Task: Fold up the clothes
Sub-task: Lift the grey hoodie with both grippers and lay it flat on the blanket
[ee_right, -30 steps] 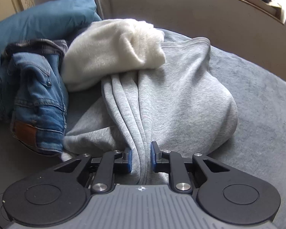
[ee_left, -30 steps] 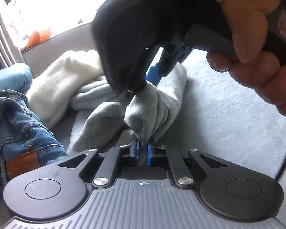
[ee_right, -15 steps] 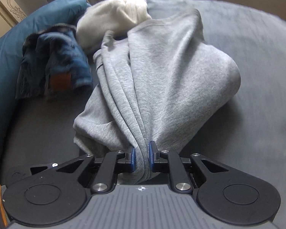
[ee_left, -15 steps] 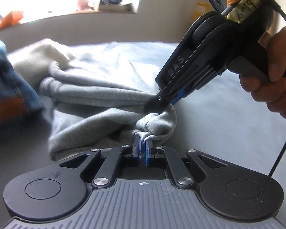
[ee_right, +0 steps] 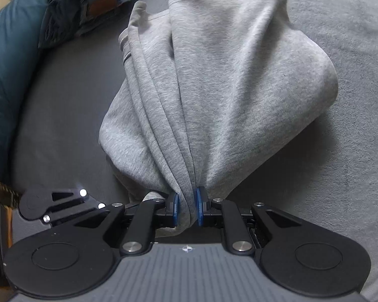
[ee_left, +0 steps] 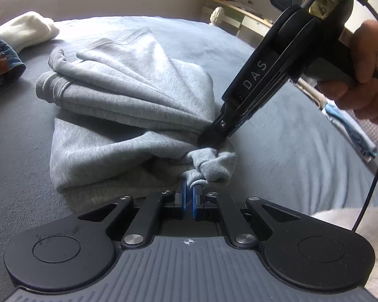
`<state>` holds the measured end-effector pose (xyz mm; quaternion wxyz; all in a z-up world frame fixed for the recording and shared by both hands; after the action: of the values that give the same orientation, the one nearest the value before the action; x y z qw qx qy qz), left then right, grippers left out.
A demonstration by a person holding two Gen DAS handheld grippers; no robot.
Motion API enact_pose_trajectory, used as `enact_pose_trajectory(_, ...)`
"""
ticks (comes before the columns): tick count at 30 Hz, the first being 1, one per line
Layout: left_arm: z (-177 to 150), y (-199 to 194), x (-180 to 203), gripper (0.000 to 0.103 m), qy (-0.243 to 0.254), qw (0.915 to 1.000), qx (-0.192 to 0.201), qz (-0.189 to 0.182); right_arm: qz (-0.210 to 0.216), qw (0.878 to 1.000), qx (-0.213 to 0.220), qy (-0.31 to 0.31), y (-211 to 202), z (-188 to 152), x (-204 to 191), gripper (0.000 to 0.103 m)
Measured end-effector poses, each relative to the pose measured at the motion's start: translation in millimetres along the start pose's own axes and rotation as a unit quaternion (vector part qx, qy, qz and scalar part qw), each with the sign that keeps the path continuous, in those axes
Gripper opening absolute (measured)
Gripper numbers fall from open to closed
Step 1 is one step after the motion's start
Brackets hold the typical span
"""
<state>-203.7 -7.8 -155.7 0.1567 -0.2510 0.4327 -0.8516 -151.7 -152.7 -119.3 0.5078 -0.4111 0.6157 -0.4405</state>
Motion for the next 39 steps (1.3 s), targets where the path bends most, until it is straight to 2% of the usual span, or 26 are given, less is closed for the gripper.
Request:
enact_pose_trajectory(4, -6, -7, -5, 0.011, -0.010, 0.9998, 0.013, 0.011, 0.005, 0.999, 0.043, -0.019, -18, -2, -11, 0.025)
enact_pose_trajectory(6, -5, -9, -15, 0.021, -0.018, 0.9995, 0.020, 0.019, 0.016, 0.997, 0.070, -0.023, -32, -5, -13, 0.029)
enact_pose_trajectory(9, -11, -12, -16, 0.023, -0.025, 0.9988, 0.025, 0.034, 0.023, 0.992, 0.119, -0.038, -47, -16, -16, 0.042)
enact_pose_trajectory(12, -18, -19, -17, 0.027, -0.045, 0.9968, 0.037, 0.054, 0.025, 0.984, 0.171, -0.052, -59, -22, -14, 0.049)
enact_pose_trajectory(14, -20, -24, -20, 0.029, -0.065, 0.9941, 0.048, 0.072, 0.025, 0.979, 0.196, -0.055, -64, -16, -12, 0.050)
enact_pose_trajectory(16, -13, -23, -30, 0.030, -0.081, 0.9906, 0.060, 0.093, 0.007, 0.973, 0.219, -0.068, -57, 6, -11, 0.051)
enact_pose_trajectory(18, -6, -26, -34, 0.033, -0.086, 0.9851, 0.070, 0.132, -0.012, 0.968, 0.236, -0.086, -49, 32, -14, 0.061)
enact_pose_trajectory(20, 0, -28, -38, 0.033, -0.079, 0.9797, 0.080, 0.166, -0.020, 0.965, 0.235, -0.115, -37, 57, -30, 0.067)
enact_pose_trajectory(22, 10, -26, -42, 0.033, -0.075, 0.9749, 0.088, 0.191, -0.041, 0.966, 0.214, -0.143, -20, 79, -49, 0.073)
enact_pose_trajectory(25, 32, -9, -45, 0.033, -0.051, 0.9759, 0.073, 0.199, -0.101, 0.967, 0.176, -0.153, 10, 101, -62, 0.075)
enact_pose_trajectory(26, 39, -3, -46, 0.033, -0.043, 0.9765, 0.066, 0.200, -0.125, 0.967, 0.166, -0.148, 19, 106, -62, 0.072)
enact_pose_trajectory(27, 44, 3, -46, 0.033, -0.039, 0.9763, 0.058, 0.205, -0.144, 0.967, 0.158, -0.140, 26, 111, -60, 0.052)
enact_pose_trajectory(28, 48, 9, -47, 0.033, -0.036, 0.9758, 0.050, 0.210, -0.148, 0.967, 0.161, -0.128, 28, 111, -54, 0.042)
enact_pose_trajectory(30, 54, 15, -48, 0.032, -0.044, 0.9760, 0.034, 0.210, -0.125, 0.971, 0.177, -0.105, 21, 108, -40, 0.021)
enact_pose_trajectory(32, 58, 16, -51, 0.032, -0.061, 0.9760, 0.029, 0.207, -0.103, 0.970, 0.205, -0.077, 4, 98, -27, 0.015)
enact_pose_trajectory(35, 57, 16, -53, 0.032, -0.071, 0.9769, 0.024, 0.200, -0.076, 0.964, 0.253, -0.021, -31, 73, 1, 0.013)
enact_pose_trajectory(39, 50, 16, -42, 0.032, -0.050, 0.9785, 0.012, 0.200, -0.012, 0.954, 0.292, 0.071, -70, 18, 63, 0.011)
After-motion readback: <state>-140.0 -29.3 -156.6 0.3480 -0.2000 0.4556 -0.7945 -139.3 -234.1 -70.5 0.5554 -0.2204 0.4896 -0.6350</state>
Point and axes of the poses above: each gripper's, at about its wrist camera, not at the fingertips, and y roughly the way its jaws point, x to its right, z to its top, the point moved 3 cm from there along y, roughly the way its jaws point, and after that the axes turned 12 degrees about -x, right-handed, at the moved point
